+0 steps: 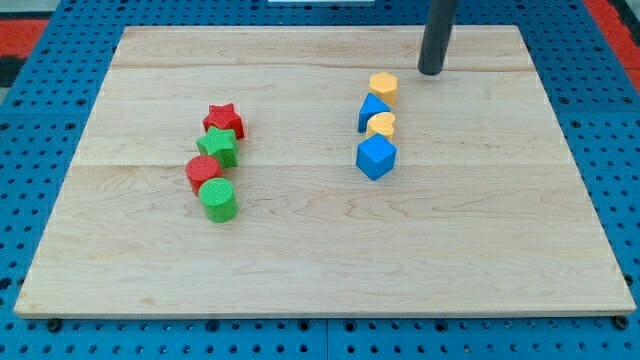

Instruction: Move the yellow hexagon left and right

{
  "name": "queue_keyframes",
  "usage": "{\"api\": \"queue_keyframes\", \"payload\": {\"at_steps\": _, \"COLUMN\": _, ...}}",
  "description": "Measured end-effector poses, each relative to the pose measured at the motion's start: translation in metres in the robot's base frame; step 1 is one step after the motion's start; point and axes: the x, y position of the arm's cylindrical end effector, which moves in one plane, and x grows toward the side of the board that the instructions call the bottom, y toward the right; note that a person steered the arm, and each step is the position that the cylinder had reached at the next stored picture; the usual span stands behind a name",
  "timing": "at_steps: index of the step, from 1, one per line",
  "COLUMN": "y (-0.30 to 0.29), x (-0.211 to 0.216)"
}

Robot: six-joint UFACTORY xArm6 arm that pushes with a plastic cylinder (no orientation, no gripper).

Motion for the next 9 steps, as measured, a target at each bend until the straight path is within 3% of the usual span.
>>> {"api": "queue_keyframes", "payload": {"at_steps": 2, "y": -0.078, "x": 0.015}}
{"api": "queue_keyframes", "payload": {"at_steps": 4, "y": -0.083, "x": -0.003}}
{"api": "queue_keyframes", "payload": {"at_steps": 6, "y": -0.146, "x": -0.029}}
{"api": "queue_keyframes", "payload": {"at_steps": 7, "y": -0.178, "x": -0.011}}
{"api": "queue_keyframes", "payload": {"at_steps": 9, "y": -0.134, "x": 0.022}}
